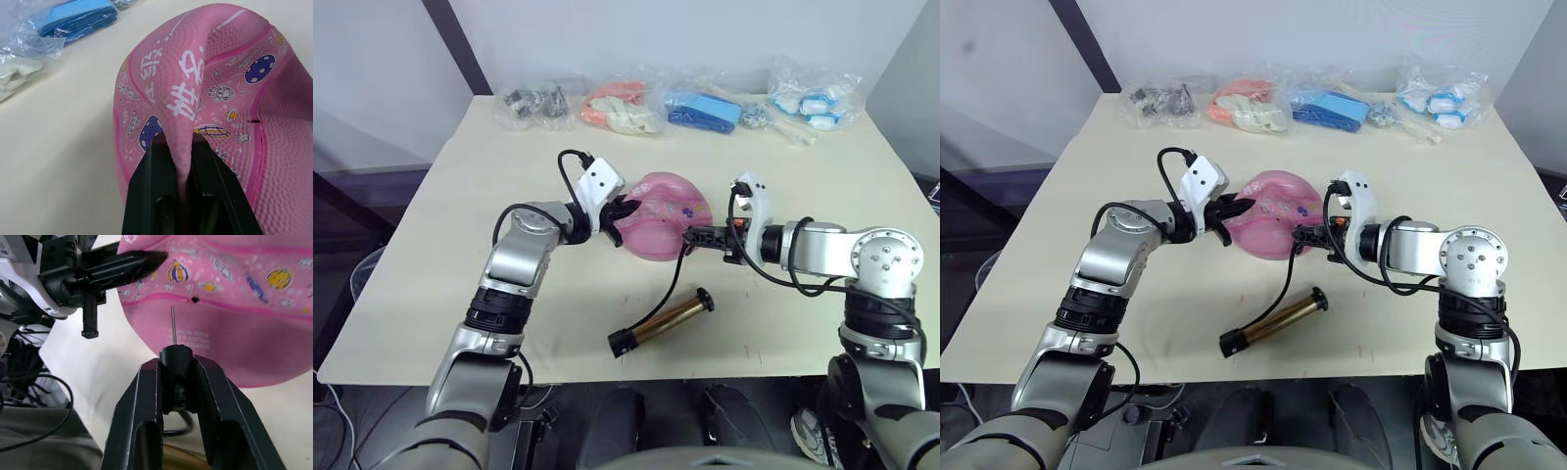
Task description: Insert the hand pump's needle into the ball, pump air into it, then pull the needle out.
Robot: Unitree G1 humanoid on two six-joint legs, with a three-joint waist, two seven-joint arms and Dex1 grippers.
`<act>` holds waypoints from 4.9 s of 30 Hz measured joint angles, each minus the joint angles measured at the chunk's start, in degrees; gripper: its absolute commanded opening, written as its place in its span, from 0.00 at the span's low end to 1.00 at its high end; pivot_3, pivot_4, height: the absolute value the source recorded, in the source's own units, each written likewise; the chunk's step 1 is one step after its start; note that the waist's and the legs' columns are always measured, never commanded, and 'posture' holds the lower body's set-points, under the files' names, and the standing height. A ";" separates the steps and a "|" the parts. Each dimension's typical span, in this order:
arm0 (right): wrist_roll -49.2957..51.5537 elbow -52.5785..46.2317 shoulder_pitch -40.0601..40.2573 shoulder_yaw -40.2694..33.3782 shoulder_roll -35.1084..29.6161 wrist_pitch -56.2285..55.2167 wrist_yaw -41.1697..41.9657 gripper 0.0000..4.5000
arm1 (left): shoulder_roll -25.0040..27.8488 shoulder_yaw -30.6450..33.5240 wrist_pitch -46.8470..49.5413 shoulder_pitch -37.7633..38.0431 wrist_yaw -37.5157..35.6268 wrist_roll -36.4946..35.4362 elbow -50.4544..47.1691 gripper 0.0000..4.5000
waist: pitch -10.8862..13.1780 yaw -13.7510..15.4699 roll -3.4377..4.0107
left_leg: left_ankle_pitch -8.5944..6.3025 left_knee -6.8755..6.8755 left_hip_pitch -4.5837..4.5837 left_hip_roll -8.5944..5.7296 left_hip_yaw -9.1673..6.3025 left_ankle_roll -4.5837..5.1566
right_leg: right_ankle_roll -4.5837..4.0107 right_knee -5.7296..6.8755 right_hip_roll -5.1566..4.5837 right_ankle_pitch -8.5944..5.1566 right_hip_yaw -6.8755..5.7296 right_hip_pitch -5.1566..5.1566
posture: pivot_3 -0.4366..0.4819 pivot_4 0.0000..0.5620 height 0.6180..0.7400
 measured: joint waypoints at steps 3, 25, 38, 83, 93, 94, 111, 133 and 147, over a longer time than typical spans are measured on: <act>0.77 3.02 -1.33 -0.10 2.07 0.41 -3.31 0.09 | -0.05 -0.09 -0.65 -0.01 -0.27 0.29 0.24 0.01 | 0.00 0.06 0.00 | 0.00 0.00 -0.01 -0.01 -0.01 0.00 | 0.00 0.01 -0.01 0.00 0.00 -0.01 | 0.48 0.27 1.00; 8.70 11.19 -4.18 -2.07 5.36 -1.55 -16.87 0.09 | 0.68 -0.77 -6.35 -1.25 -2.95 1.09 3.92 0.01 | 0.01 -0.20 0.02 | 0.00 -0.03 -0.03 0.01 -0.01 0.01 | 0.00 -0.02 0.00 0.00 -0.01 -0.02 | 0.48 0.27 1.00; 10.86 11.64 -4.17 -0.49 4.03 -3.27 -17.57 0.09 | 0.27 -0.38 -9.71 -1.24 -2.47 0.90 5.54 0.01 | 0.02 -0.41 0.02 | 0.00 -0.03 -0.19 0.02 0.04 0.01 | 0.00 0.01 0.00 0.00 0.03 -0.22 | 0.48 0.27 1.00; 8.90 19.63 -7.27 2.30 4.77 -6.10 -16.74 0.09 | 0.30 0.72 -19.60 1.86 -2.40 2.61 6.98 0.01 | 0.03 -1.55 0.03 | 0.00 -0.05 -0.25 0.04 0.05 0.01 | 0.00 0.01 0.00 0.00 0.04 -0.30 | 0.48 0.27 1.00; 6.53 20.05 -7.49 1.96 5.64 -5.72 -15.21 0.09 | 0.50 0.85 -20.34 2.29 -2.65 2.60 6.97 0.01 | 0.03 -1.56 0.03 | 0.00 -0.05 -0.24 0.04 0.05 0.01 | 0.00 0.01 0.00 0.00 0.04 -0.29 | 0.48 0.27 1.00; 6.30 20.06 -7.50 1.89 5.72 -5.72 -15.14 0.09 | 0.54 0.86 -20.40 2.32 -2.70 2.57 6.97 0.01 | 0.03 -1.56 0.03 | 0.00 -0.06 -0.24 0.04 0.05 0.01 | 0.00 0.01 0.01 0.00 0.04 -0.29 | 0.48 0.27 1.00; 2.92 20.73 -7.98 -0.24 7.25 -3.08 -14.10 0.09 | 0.69 0.91 -21.14 2.84 -3.06 2.02 6.95 0.01 | 0.02 -1.57 0.03 | 0.00 -0.06 -0.23 0.04 0.05 0.01 | 0.00 0.02 0.01 0.00 0.04 -0.29 | 0.48 0.27 1.00; -6.79 34.17 -17.16 -9.76 9.69 5.34 -11.53 0.09 | 0.68 1.82 -21.58 4.94 -3.80 0.92 5.88 0.01 | 0.01 -1.64 0.05 | 0.00 -0.12 -0.16 0.04 0.12 0.01 | 0.00 0.02 0.01 0.00 0.07 -0.27 | 0.48 0.27 1.00; -13.81 41.66 -21.83 -20.50 13.04 6.30 -14.62 0.09 | 0.65 2.38 -21.24 5.61 -3.77 0.90 5.25 0.01 | 0.01 -1.79 0.05 | 0.00 -0.14 -0.13 0.06 0.16 0.01 | 0.00 0.03 0.02 0.00 0.10 -0.27 | 0.48 0.27 1.00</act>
